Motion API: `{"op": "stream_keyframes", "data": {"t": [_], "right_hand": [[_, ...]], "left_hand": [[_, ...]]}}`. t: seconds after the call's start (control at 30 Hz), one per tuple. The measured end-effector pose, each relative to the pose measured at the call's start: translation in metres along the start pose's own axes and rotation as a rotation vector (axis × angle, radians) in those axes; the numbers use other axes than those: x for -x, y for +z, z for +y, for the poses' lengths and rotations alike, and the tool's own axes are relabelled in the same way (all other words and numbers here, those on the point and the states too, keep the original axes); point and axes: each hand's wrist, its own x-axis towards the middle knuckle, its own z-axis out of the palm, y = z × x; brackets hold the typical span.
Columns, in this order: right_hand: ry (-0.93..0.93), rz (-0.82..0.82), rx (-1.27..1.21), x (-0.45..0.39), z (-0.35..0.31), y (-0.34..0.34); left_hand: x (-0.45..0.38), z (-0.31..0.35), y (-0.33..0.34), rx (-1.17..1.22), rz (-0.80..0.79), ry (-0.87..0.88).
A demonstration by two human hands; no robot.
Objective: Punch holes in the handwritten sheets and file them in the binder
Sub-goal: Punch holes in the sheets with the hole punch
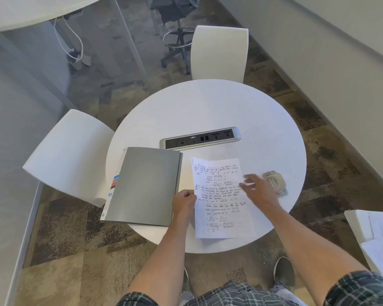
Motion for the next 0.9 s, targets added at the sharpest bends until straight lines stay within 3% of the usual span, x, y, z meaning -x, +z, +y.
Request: {"op": "stream_keyframes", "data": {"t": [0.1, 0.2, 0.37, 0.5, 0.57, 0.73, 0.83, 0.9], "right_hand": [[-0.035, -0.371, -0.171, 0.01, -0.03, 0.017], [-0.015, -0.532, -0.427, 0.017, -0.053, 0.03], [0.012, -0.375, -0.704, 0.013, -0.057, 0.028], [0.092, -0.416, -0.859, 0.006, -0.043, 0.019], [0.11, -0.434, -0.978, 0.006, -0.038, 0.014], [0.174, -0.396, -1.17, 0.007, -0.021, 0.007], [0.224, -0.37, -1.173, 0.007, -0.009, 0.005], [0.249, -0.358, -1.198, 0.008, -0.004, 0.004]], "left_hand": [[0.009, 0.015, 0.012, 0.041, -0.103, 0.067], [0.023, 0.032, 0.023, 0.044, -0.252, 0.128], [0.018, 0.037, 0.027, 0.228, -0.34, 0.126], [0.01, 0.03, 0.024, 0.145, -0.114, 0.129], [0.004, 0.021, 0.02, 0.064, -0.05, 0.033], [0.003, 0.002, 0.007, 0.193, -0.268, -0.252], [0.004, -0.01, 0.001, 0.307, -0.273, -0.305], [0.002, -0.015, 0.0, 0.214, -0.269, -0.323]]}}
